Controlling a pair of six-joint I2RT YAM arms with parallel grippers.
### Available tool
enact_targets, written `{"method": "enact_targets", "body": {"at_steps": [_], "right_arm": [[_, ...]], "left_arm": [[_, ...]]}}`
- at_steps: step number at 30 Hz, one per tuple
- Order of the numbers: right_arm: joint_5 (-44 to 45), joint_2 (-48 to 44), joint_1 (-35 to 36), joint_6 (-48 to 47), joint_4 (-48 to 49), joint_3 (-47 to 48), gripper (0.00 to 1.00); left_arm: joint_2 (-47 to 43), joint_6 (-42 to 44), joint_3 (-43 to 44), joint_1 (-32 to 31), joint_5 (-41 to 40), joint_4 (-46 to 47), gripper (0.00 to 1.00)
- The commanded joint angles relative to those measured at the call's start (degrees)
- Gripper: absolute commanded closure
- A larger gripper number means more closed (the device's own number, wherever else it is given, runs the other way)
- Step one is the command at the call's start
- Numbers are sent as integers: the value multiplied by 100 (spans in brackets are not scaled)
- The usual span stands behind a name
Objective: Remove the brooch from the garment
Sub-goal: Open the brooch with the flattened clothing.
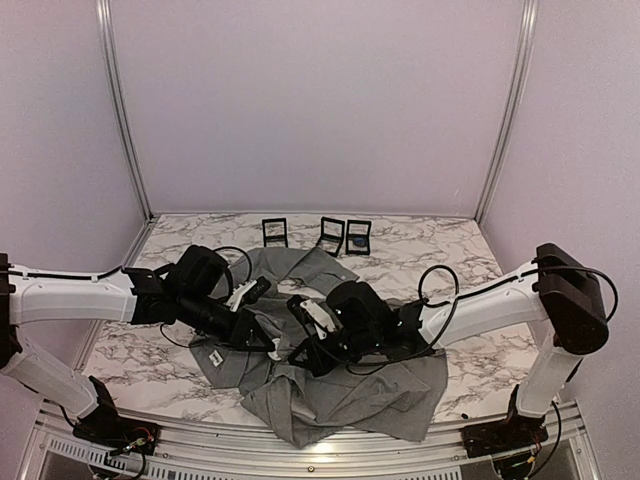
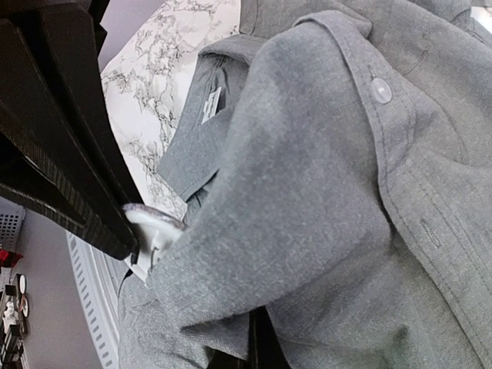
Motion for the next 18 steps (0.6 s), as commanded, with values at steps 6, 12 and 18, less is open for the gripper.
{"method": "enact_targets", "body": {"at_steps": [6,12,18], "right_arm": [[741,-142,-128,45,-78,-48,99],[758,-184,-135,87,12,-62,93],[714,-379,-134,126,102,-339,83]], "left_arm": [[76,-392,-424,-84,568,683,100],[349,-815,-599,-209,592,1469,100],[559,-1135,-660,-219,595,1990,100]]}}
